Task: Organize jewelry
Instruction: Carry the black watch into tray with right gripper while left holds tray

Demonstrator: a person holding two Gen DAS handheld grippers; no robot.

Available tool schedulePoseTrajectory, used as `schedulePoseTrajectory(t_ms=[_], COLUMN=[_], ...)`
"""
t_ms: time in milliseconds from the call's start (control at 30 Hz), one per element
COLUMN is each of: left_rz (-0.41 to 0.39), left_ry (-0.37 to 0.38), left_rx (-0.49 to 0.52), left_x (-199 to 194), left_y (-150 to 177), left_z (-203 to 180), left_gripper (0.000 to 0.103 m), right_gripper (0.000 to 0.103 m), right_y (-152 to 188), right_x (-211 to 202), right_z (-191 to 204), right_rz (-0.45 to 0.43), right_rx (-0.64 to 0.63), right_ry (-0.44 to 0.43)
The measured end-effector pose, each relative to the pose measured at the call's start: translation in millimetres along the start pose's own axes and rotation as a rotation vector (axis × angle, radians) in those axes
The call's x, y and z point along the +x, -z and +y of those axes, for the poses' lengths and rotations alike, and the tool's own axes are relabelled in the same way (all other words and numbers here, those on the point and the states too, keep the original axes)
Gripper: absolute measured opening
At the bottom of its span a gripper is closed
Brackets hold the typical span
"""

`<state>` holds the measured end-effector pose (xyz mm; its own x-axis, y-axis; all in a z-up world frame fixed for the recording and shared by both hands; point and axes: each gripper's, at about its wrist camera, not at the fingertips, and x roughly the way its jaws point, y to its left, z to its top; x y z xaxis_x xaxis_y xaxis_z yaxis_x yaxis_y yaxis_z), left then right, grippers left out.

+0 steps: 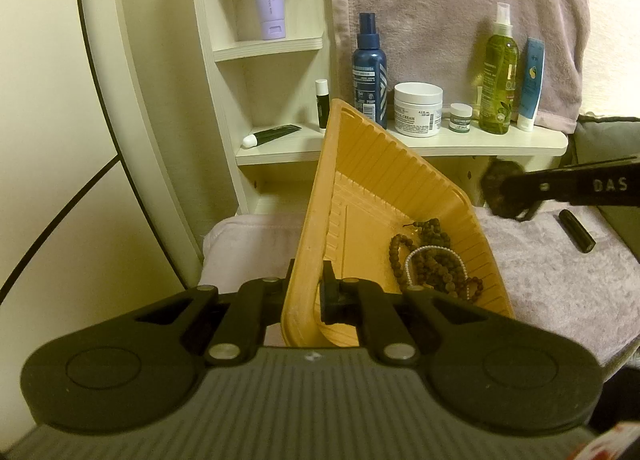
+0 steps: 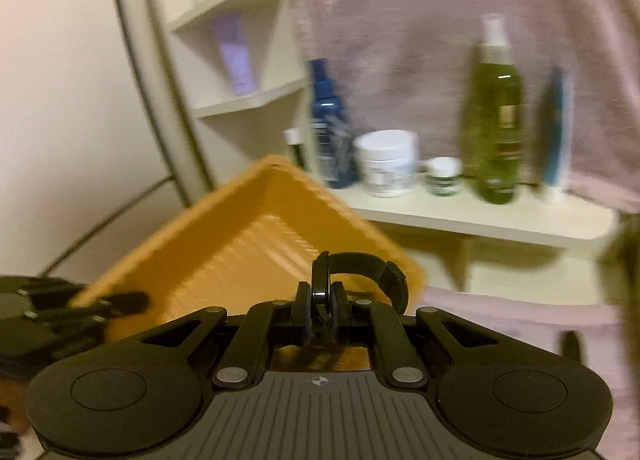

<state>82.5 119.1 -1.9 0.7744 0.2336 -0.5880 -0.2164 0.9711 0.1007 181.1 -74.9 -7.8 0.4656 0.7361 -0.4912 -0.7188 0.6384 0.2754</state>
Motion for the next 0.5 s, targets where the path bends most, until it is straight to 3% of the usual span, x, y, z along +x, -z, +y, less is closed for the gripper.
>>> schedulePoseTrajectory(t_ms=[500], left_rz=[0.001], left_ry=[0.001], left_rx=[-0.002], left_x=[0], left_y=[-1], left_z=[1], left_gripper=[0.007], right_gripper=[0.009], right_y=[16], right_x=[33], right_z=[35], right_rz=[0.098], right_rx=[-0.046], right_ry=[-0.269])
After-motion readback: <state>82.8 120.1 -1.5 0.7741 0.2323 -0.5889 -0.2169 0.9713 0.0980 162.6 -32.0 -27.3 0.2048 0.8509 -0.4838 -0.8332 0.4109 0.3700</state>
